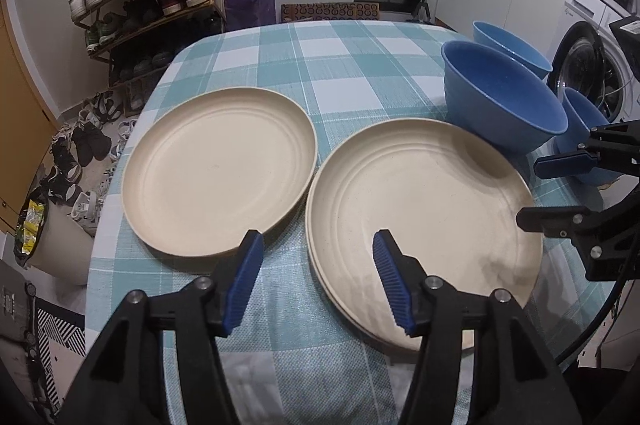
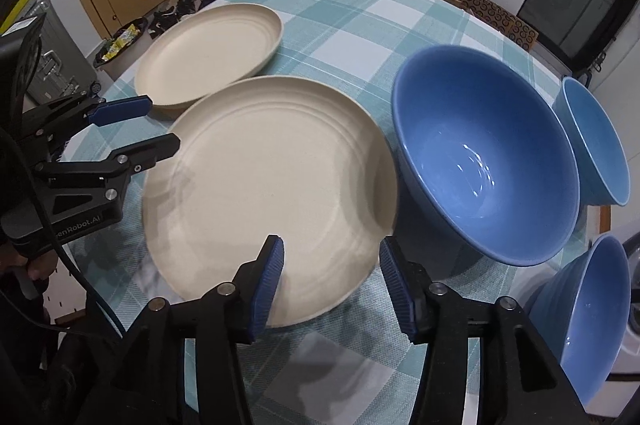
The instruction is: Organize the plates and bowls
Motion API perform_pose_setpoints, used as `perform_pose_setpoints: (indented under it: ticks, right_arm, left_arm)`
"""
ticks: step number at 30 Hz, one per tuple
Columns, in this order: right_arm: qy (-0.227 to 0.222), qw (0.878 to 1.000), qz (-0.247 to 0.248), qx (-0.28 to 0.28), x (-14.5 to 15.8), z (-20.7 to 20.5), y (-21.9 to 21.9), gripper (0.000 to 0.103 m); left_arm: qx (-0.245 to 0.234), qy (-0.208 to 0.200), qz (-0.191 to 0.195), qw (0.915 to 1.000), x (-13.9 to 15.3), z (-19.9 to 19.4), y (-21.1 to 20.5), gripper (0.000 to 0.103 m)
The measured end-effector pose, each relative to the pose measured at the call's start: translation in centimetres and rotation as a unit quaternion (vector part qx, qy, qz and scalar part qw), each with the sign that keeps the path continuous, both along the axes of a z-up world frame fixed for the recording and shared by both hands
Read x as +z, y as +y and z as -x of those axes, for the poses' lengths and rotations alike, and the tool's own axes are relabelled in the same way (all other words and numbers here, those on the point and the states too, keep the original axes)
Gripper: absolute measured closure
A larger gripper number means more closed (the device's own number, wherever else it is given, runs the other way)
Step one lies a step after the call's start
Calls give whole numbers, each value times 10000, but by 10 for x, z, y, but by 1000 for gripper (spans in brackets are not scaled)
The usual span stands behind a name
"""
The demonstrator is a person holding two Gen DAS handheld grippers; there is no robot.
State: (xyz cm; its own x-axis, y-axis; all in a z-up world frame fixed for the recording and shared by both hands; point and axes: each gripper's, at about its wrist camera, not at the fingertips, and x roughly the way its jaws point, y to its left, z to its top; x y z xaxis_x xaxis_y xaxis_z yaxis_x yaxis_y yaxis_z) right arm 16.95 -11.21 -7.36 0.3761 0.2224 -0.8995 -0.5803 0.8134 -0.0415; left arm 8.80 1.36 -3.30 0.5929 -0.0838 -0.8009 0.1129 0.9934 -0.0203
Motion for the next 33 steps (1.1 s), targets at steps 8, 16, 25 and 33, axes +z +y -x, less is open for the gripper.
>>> perform_pose_setpoints:
  ticks: [8, 16, 25, 33]
  right_arm:
    - [-101, 9993, -284, 229, 15, 8, 10, 26]
    - [-318, 9964, -698, 350, 32, 10, 14, 21]
    - [-505, 9935, -991, 255, 42, 0, 16, 14]
    - [-722, 9899, -1187, 286, 55, -7, 23, 2]
  left_arm:
    - [197, -294, 123, 9993, 19, 13, 17, 15]
    - [344, -616, 175, 9974, 34, 22, 34, 0]
    - [627, -719, 317, 9949, 36, 20, 57, 0]
    - [897, -817, 411, 9918, 36, 15, 74, 0]
